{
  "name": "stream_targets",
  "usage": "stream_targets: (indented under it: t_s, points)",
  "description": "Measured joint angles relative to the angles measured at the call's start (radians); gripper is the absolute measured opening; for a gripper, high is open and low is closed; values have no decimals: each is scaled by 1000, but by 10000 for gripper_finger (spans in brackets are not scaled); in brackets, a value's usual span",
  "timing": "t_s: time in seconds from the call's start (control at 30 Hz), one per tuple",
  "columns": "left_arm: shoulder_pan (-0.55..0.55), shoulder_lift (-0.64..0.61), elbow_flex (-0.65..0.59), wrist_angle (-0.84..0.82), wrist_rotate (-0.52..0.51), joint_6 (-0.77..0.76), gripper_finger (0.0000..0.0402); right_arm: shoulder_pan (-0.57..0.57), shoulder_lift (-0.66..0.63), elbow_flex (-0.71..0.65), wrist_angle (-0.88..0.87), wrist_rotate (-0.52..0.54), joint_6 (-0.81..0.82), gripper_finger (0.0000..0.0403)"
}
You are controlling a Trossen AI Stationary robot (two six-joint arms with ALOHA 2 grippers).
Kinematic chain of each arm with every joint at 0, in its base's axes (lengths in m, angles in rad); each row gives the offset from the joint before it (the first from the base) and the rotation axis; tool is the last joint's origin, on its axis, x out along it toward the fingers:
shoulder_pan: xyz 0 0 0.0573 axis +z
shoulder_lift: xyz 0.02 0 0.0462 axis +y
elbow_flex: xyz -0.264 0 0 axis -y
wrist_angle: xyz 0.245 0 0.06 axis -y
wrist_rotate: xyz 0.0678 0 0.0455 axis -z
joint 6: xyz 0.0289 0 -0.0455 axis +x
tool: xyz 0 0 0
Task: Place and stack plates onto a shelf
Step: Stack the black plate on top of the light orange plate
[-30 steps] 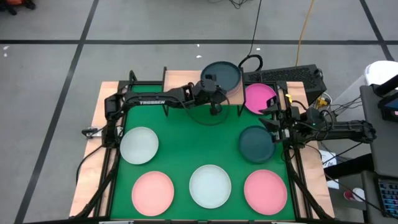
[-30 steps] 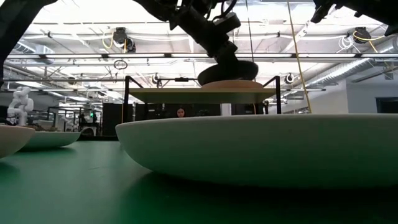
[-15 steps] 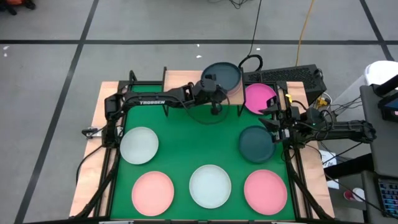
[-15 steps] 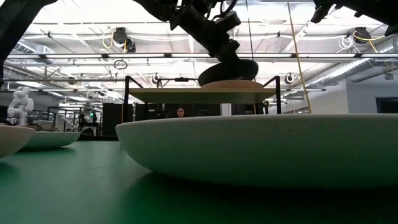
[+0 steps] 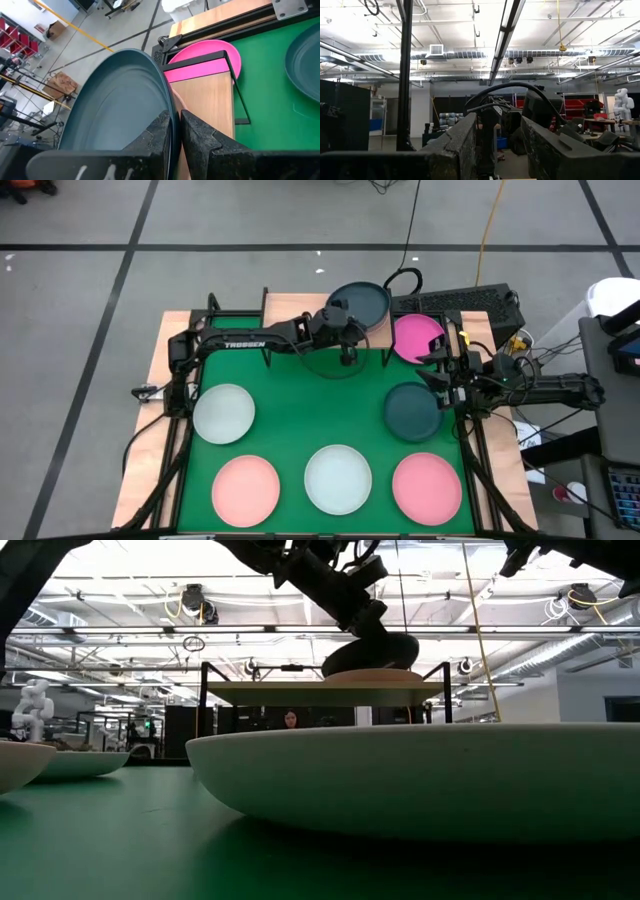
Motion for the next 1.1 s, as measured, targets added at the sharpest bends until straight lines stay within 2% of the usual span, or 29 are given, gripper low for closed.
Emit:
stream_targets:
  t_s: [0.77,0.87,1.1]
  points:
    - [3,0,0,-13,19,-53,49,0,0,0,0,0,0,141]
    - [3,0,0,-13,19,-52,72,0,0,0,0,0,0,141]
    - [3,0,0,-16,17,-18,153,0,0,0,0,0,0,141]
